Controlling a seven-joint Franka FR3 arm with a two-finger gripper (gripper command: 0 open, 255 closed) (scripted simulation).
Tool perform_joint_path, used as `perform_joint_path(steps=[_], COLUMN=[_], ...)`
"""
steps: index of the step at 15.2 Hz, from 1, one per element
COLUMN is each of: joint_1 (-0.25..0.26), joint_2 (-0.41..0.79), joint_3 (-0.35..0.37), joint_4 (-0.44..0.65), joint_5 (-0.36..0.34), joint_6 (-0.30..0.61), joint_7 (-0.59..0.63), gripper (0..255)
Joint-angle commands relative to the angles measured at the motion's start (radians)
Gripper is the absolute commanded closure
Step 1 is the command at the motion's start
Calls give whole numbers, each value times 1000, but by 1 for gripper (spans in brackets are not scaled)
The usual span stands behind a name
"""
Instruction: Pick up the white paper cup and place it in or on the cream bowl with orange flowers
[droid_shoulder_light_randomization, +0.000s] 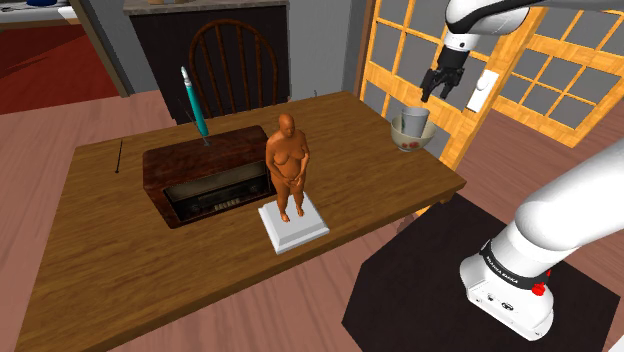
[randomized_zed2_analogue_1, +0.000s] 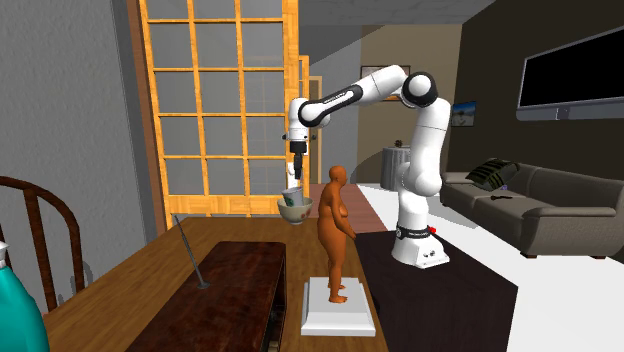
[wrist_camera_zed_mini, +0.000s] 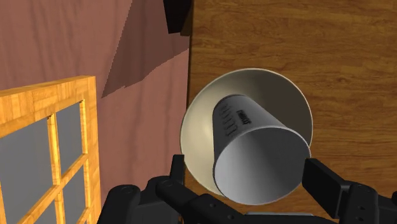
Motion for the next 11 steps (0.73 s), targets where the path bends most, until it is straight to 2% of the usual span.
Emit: perform_joint_path(steps=[1,3,11], joint_1=[-1,-2,-2], joint_2=[-11,-21,-21], joint_3=[1,1,1], joint_4=[40,90,90], joint_5=[-3,-7,-7], joint_6=[-50,-111,-110], joint_7=[3,6,6], gripper=[0,0,0])
